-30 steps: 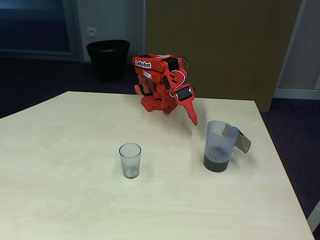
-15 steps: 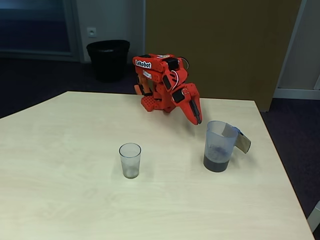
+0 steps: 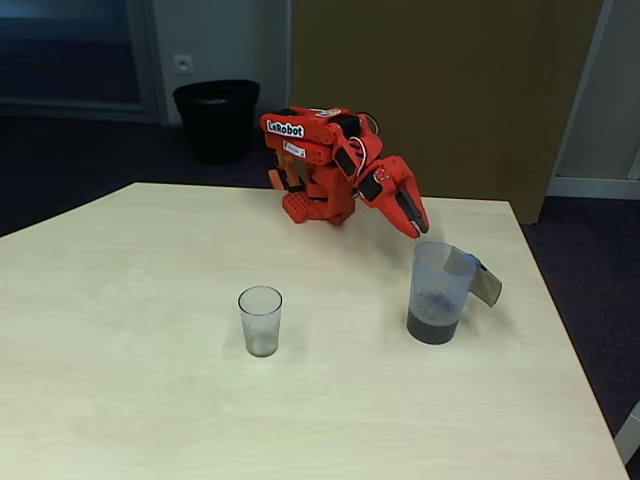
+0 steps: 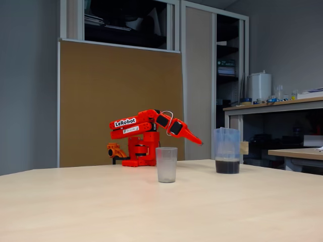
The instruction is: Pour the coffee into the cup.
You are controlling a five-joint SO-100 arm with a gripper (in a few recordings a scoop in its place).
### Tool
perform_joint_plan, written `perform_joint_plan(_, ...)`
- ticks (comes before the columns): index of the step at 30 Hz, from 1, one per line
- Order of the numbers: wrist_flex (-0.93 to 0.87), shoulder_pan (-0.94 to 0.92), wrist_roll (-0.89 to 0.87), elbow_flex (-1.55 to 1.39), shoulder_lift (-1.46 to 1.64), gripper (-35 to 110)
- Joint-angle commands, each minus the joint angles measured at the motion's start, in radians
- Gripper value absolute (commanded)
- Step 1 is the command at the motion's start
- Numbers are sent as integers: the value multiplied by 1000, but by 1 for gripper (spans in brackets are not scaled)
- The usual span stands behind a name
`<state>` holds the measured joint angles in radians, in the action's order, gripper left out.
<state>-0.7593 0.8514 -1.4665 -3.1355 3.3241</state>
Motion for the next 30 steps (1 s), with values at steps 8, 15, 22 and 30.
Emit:
perform_joint_plan(8, 488, 28, -219, -6, -308, 17)
perform_joint_plan(15, 710, 26, -333, 14, -479, 18)
perform_joint_plan(22, 698, 35, -407, 86, -617, 18)
perform_joint_plan(30, 730, 9, -359, 247, -847, 18)
